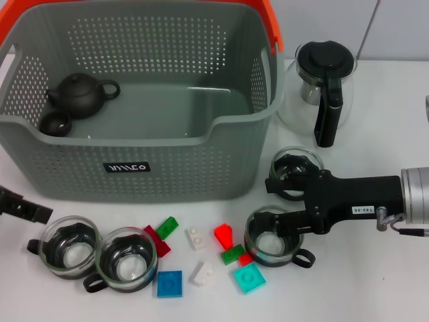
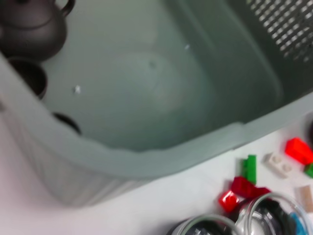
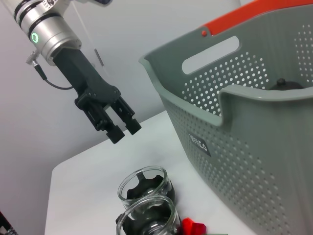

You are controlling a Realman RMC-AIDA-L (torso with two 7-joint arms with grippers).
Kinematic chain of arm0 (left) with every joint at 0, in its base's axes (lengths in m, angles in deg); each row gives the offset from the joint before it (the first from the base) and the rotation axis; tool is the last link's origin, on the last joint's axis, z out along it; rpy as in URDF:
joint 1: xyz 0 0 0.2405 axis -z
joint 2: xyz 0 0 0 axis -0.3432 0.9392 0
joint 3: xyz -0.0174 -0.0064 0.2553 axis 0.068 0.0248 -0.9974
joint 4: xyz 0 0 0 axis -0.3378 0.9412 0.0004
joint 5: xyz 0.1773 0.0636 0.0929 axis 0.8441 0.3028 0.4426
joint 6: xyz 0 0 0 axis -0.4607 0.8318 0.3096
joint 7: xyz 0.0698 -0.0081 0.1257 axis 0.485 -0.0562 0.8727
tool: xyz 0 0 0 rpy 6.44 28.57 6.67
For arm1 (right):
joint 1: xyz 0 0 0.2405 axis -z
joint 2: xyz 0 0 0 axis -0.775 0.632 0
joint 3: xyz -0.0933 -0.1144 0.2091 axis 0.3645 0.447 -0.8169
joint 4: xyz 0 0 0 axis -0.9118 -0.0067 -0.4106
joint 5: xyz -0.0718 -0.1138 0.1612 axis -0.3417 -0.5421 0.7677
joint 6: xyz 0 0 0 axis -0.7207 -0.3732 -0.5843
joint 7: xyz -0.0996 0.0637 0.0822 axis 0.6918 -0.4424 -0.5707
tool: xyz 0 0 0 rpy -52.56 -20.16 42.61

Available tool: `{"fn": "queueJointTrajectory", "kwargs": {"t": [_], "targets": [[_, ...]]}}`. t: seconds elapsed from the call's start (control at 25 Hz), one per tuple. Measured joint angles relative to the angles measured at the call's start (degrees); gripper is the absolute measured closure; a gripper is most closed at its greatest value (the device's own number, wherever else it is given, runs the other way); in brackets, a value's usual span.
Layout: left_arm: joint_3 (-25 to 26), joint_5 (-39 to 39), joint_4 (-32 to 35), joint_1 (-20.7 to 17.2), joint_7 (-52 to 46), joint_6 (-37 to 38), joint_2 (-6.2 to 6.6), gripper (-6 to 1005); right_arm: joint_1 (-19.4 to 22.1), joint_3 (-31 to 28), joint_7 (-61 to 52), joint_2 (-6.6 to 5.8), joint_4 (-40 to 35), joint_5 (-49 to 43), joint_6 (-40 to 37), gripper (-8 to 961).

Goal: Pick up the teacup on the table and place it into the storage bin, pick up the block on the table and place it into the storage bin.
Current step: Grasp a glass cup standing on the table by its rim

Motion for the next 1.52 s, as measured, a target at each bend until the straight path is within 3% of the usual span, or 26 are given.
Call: {"fn": "queueJointTrajectory", "kwargs": {"t": [0.52, 0.92, 1.12, 1.52], "targets": [[-1.3, 6.7, 0.3, -0.1, -3.8, -1.7, -1.65, 270, 0.1, 0.0, -0.5, 0.14, 0.7, 0.0, 0.0, 42], [-8.4, 6.8, -0.4, -1.5, -9.3, -5.9, -2.52, 299, 0.0, 0.0, -0.9, 0.06, 1.6, 0.0, -0.1, 42], [-10.0, 6.9, -0.5, -2.1, -9.3, -8.7, -3.70, 407, 0.2, 0.0, -0.9, 0.10, 1.6, 0.0, -0.1, 42], [-13.9, 6.9, -1.7, -3.4, -9.6, -13.1, -4.81, 407, -0.1, 0.0, -0.9, 0.09, 1.6, 0.0, 0.0, 42]]}}
